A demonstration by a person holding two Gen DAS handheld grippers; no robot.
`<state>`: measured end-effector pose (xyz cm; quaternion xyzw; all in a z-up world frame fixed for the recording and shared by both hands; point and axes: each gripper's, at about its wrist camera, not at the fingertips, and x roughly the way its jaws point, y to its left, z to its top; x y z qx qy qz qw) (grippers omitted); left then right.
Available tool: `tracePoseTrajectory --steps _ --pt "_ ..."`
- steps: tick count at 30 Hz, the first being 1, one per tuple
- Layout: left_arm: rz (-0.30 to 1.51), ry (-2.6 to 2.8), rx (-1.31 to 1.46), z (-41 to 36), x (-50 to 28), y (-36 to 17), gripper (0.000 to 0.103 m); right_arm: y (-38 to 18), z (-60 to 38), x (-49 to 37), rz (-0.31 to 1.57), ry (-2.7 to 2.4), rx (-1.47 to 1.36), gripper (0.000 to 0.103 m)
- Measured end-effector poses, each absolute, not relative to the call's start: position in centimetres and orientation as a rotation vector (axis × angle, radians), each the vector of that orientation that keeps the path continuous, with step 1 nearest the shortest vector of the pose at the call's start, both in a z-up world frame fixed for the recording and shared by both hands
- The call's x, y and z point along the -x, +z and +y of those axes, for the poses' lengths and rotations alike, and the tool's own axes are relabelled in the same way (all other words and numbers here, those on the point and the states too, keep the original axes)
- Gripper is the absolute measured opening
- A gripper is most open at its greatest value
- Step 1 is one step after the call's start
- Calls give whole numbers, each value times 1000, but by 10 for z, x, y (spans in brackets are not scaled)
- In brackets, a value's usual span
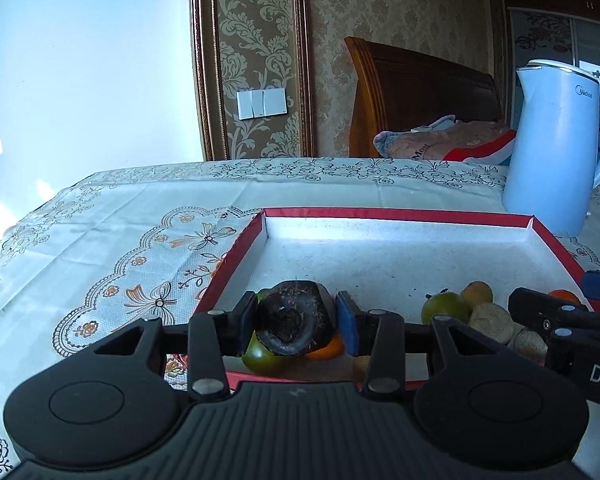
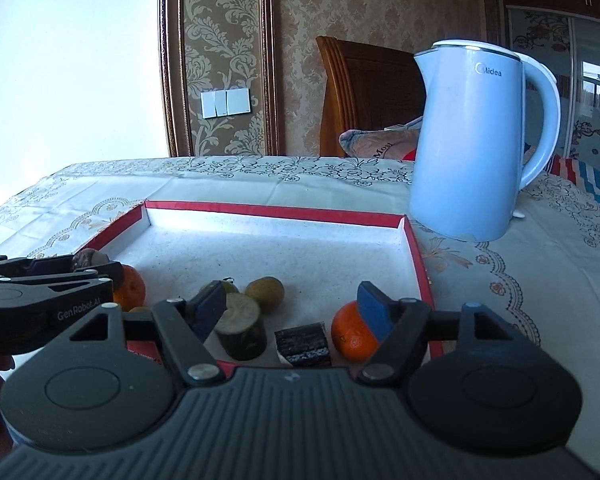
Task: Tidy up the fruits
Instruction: 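Carry the eggplant slice into the tray with the left tool while the right tool carries its chunk in, then open both tools to release the eggplant pieces in the tray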
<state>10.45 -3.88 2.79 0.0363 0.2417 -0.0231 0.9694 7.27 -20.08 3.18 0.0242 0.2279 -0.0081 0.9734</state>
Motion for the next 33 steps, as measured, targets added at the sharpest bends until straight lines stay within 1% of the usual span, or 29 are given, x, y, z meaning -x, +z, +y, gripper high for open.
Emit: tracePoseTrajectory --steps 4,5,9,10,11,13,23,24,26,30,33 --pt "477 -44 -72 -38 -102 30 42 32 -206 -69 454 -21 -81 71" --pt "476 -46 -72 -39 -101 30 44 32 -207 -67 452 -23 -87 71" --pt "460 -44 -65 -38 -97 34 47 30 -210 -60 450 -22 -109 70" --pt "457 -43 -66 -39 -96 34 52 30 -210 -57 447 -23 -109 70" --pt "453 -42 -67 -39 -96 34 62 29 -209 -55 443 -25 -106 70" --pt "442 -37 -72 -39 -94 35 68 29 -209 -52 435 -29 -103 70" --pt "440 -44 -64 -39 -91 35 69 24 -202 -37 435 -28 -110 70" --pt "441 -44 -63 -38 -91 35 70 24 -201 -36 436 -27 -109 70" --pt "441 -42 -60 -38 -89 35 80 23 -201 -33 434 -29 -108 70" --pt "443 -35 -65 -39 -84 36 81 21 -200 -27 434 -31 -112 70" --pt "451 -37 -49 -35 -81 35 84 20 -201 -23 434 -34 -116 70"
